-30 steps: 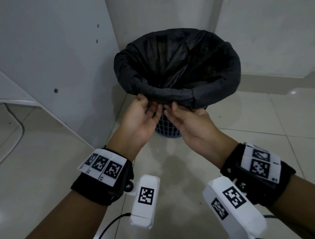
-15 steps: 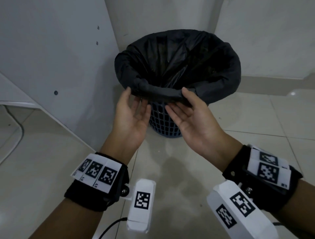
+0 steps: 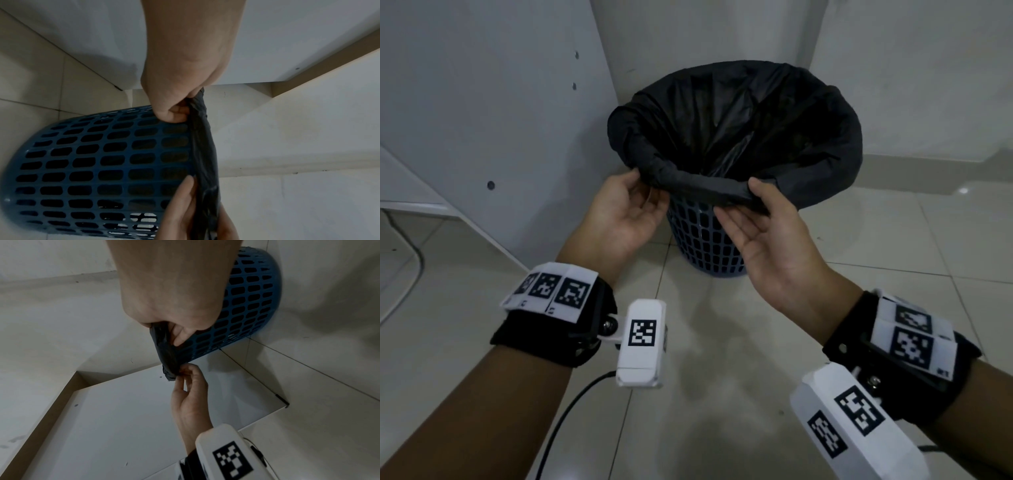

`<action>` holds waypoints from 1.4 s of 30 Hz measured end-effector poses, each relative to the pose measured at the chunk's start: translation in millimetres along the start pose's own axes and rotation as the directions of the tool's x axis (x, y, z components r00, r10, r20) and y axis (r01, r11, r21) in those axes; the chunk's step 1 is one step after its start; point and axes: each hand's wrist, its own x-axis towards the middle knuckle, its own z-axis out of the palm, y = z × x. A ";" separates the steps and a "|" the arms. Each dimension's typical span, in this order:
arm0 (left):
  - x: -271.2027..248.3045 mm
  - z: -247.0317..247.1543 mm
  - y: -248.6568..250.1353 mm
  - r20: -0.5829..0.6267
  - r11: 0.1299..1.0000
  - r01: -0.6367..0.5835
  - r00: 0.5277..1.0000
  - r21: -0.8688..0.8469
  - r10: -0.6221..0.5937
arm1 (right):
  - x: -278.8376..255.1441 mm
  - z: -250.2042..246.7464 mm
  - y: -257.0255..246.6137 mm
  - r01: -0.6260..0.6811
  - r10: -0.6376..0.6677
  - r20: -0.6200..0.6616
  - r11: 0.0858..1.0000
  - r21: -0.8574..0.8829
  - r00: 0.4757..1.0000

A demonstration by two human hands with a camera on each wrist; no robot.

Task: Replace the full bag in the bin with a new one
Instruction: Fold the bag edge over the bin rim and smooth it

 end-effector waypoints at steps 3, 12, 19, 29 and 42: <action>2.1 2.0 5.0 0.002 1.000 0.020 1.000 0.024 -0.020 | 0.1 -0.2 0.1 0.004 -0.004 -0.001 1.000 0.005 1.000; 2.5 2.3 5.2 0.048 1.000 -0.011 0.999 -0.020 0.012 | 0.8 -1.0 -0.4 0.017 -0.017 0.015 1.000 -0.011 1.000; -8.4 3.2 -6.3 -0.007 0.989 -0.145 0.989 0.025 0.146 | 1.3 -1.6 1.7 -0.007 0.011 0.039 0.992 -0.126 0.999; -72.0 -3.6 -74.3 0.056 0.883 -0.213 0.976 0.418 0.209 | 2.7 8.5 15.2 -0.124 0.193 0.118 0.891 -0.436 0.974; -58.7 17.0 -51.1 0.047 0.975 -0.069 0.997 0.211 0.060 | -2.7 -25.2 8.5 0.030 -0.034 -0.013 0.968 -0.251 0.999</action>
